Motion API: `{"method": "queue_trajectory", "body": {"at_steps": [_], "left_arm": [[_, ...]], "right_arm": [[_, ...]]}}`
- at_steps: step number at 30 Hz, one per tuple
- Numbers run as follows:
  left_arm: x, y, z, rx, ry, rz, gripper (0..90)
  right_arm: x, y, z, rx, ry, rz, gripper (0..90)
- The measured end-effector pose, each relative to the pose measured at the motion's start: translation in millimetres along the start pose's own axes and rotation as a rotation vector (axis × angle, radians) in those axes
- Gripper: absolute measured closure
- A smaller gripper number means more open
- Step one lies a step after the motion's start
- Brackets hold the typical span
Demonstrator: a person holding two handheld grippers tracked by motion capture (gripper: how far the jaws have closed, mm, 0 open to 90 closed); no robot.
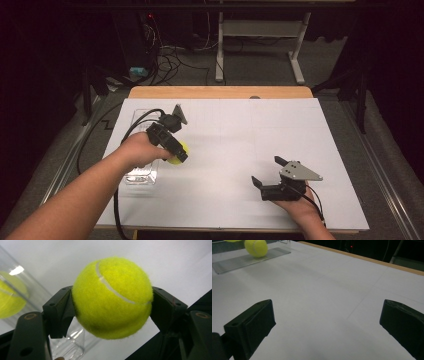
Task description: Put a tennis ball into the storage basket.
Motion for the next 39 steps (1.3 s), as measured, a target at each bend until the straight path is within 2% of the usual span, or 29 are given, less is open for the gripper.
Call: {"method": "queue_trajectory", "body": {"at_steps": [6, 13, 20, 27, 32, 39], "left_arm": [[14.3, -13.0, 7.6, -0.007, -0.008, 0.028, 26.7], [32.4, -30.1, 15.8, -0.023, -0.01, 0.071, 26.7], [54.2, -52.1, 23.0, -0.05, -0.019, 0.134, 26.7], [73.4, -70.5, 22.7, -0.067, -0.037, 0.185, 26.7], [81.5, -75.7, 16.9, -0.07, -0.048, 0.202, 26.7], [83.3, -75.0, 6.1, -0.069, -0.069, 0.197, 26.6]], "right_arm": [[2.7, 18.1, 12.0, 0.04, 0.008, -0.014, 0.0], [7.1, 30.9, 20.9, 0.067, 0.001, -0.021, 0.0], [8.8, 36.6, 25.1, 0.08, 0.0, -0.022, 0.0], [9.5, 38.8, 26.0, 0.086, 0.001, -0.026, 0.0], [10.2, 38.5, 25.2, 0.086, -0.004, -0.02, 0.0], [10.5, 38.0, 24.9, 0.087, -0.006, -0.017, 0.0]]}}
Point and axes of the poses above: each handheld gripper's, and its own axes: z roughly backward along the jaws, x roughly out of its underside, y roughly to its right, the point moved 6 cm from there along -z, roughly forward along the jaws, and after that the axes turned 11 degrees about -z, right-handed, at the moved point
